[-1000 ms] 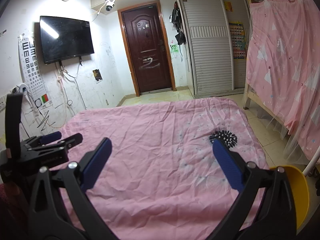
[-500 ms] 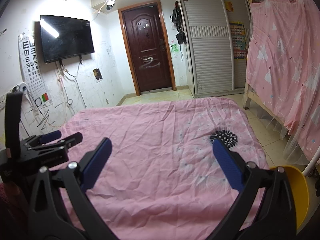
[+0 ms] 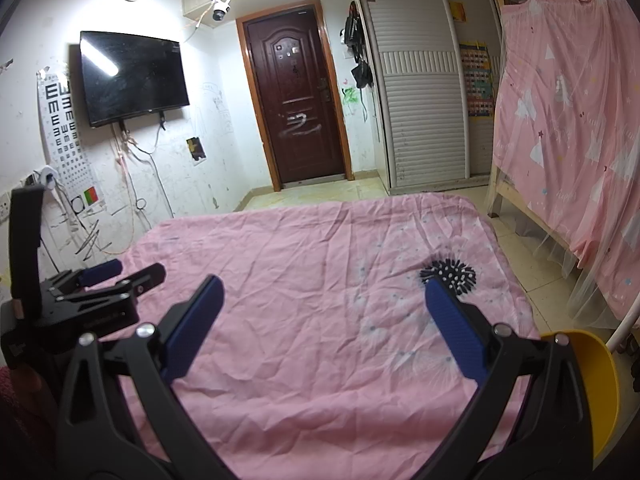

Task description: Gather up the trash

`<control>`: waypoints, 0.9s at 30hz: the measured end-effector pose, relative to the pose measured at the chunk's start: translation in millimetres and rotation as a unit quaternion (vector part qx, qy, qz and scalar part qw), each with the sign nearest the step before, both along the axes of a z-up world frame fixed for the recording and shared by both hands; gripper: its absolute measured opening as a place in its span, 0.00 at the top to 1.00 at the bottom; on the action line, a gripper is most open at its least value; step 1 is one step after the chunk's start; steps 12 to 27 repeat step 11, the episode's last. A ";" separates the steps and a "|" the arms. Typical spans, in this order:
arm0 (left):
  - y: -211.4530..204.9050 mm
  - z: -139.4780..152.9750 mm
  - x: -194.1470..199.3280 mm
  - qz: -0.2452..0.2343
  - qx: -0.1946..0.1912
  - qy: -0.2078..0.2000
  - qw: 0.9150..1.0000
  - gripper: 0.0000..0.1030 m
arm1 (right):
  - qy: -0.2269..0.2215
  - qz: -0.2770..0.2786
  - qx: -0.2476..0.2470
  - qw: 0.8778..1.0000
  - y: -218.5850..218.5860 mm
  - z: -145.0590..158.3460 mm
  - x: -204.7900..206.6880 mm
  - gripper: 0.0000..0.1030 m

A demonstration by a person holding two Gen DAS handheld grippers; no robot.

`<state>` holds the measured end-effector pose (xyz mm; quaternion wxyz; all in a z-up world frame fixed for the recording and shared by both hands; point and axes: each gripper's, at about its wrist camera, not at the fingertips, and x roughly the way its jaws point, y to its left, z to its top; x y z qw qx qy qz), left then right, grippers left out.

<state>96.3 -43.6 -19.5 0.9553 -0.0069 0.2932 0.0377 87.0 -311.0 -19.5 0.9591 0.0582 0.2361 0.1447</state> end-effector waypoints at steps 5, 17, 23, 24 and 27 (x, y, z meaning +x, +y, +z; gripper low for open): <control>1.0 1.0 1.4 -0.004 -0.003 0.005 1.000 0.27 | 0.000 -0.001 0.000 1.000 -0.2 0.2 0.0 0.06; 2.7 0.7 2.7 -0.004 -0.006 0.006 1.000 0.25 | 0.001 -0.003 -0.001 1.000 -1.1 -1.7 -0.7 0.06; 2.7 0.7 2.7 -0.004 -0.006 0.006 1.000 0.25 | 0.001 -0.003 -0.001 1.000 -1.1 -1.7 -0.7 0.06; 2.7 0.7 2.7 -0.004 -0.006 0.006 1.000 0.25 | 0.001 -0.003 -0.001 1.000 -1.1 -1.7 -0.7 0.06; 2.7 0.7 2.7 -0.004 -0.006 0.006 1.000 0.25 | 0.001 -0.003 -0.001 1.000 -1.1 -1.7 -0.7 0.06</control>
